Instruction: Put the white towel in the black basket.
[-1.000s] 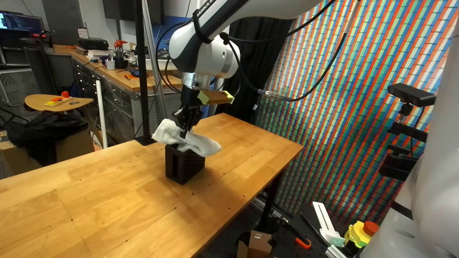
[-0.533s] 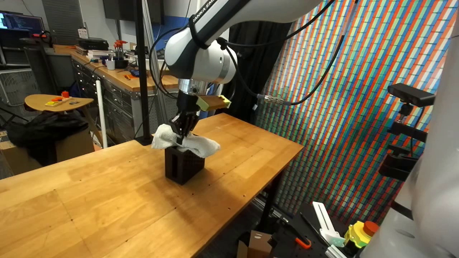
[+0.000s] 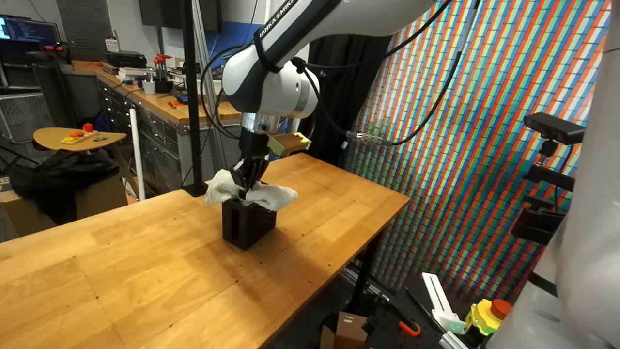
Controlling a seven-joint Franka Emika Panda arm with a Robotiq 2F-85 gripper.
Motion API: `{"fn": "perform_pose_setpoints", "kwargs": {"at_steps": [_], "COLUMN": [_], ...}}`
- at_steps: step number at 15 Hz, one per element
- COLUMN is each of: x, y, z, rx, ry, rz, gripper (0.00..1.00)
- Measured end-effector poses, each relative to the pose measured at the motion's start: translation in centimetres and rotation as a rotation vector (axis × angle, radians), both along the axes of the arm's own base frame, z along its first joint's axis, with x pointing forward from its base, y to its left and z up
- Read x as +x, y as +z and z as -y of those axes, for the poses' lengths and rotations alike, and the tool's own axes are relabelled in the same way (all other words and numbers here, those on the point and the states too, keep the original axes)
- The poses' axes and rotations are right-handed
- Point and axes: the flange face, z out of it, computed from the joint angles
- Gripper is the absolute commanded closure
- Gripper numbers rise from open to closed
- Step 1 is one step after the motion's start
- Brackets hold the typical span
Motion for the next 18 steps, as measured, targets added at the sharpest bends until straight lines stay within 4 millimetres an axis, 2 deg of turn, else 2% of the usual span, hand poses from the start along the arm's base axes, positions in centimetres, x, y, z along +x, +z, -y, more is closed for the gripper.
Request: {"fn": "perform_pose_setpoints", "kwargs": {"at_steps": [13,14,15,16,18], "x": [0.3,0.4,0.5,0.6,0.6], "y": [-4.0,-4.1,-4.1,-4.1,-4.2], "z": [-0.5,-0.4,-0.4,-0.3,-0.2], "rx": [0.022,0.026,0.029,0.032,0.035], "ry": [0.084,0.091,0.095,0.096,0.095], "rz": [-0.097,-0.107,-0.115,-0.122,-0.135], "gripper": [0.90,0.64,0.64,0.60,0.46]}}
